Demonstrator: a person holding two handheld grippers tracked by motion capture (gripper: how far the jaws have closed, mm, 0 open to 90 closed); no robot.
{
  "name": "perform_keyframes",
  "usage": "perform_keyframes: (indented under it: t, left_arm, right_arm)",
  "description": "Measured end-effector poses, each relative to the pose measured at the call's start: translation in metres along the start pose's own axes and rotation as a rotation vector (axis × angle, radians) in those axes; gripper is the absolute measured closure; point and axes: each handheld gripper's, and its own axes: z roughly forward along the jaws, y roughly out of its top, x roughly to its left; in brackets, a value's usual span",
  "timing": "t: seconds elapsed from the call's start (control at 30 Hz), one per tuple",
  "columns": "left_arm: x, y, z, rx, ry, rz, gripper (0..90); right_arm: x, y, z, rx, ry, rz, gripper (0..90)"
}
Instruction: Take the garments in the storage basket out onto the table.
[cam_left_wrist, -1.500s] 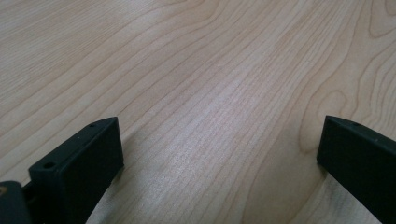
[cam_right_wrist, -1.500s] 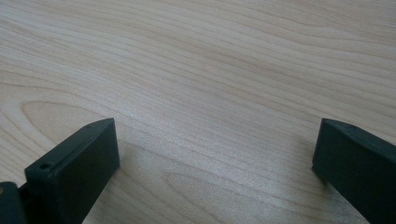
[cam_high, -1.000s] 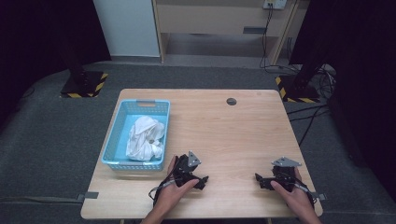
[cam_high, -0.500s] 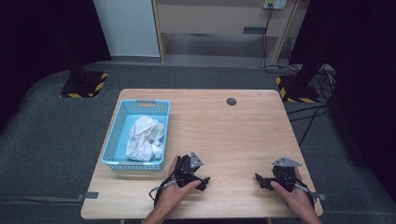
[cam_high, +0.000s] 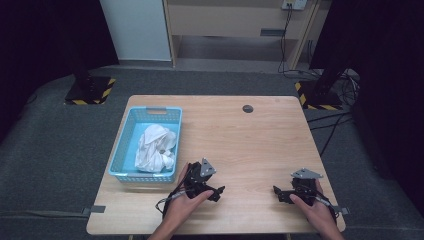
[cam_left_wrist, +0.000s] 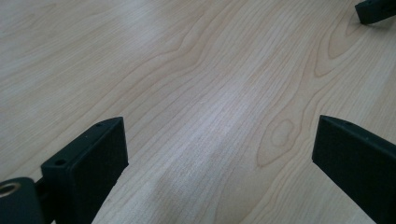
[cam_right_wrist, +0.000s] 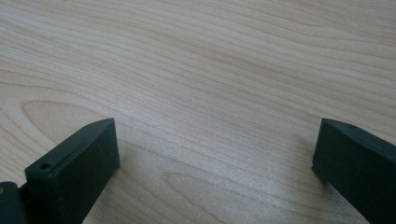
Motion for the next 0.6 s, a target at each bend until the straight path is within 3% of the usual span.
perform_keyframes:
  t: [0.6]
  left_arm:
    - [0.009,0.009,-0.026,-0.009,0.037,-0.003,2.5]
  right_arm:
    - [0.000,0.000,0.000,0.000,0.000,0.002,0.4]
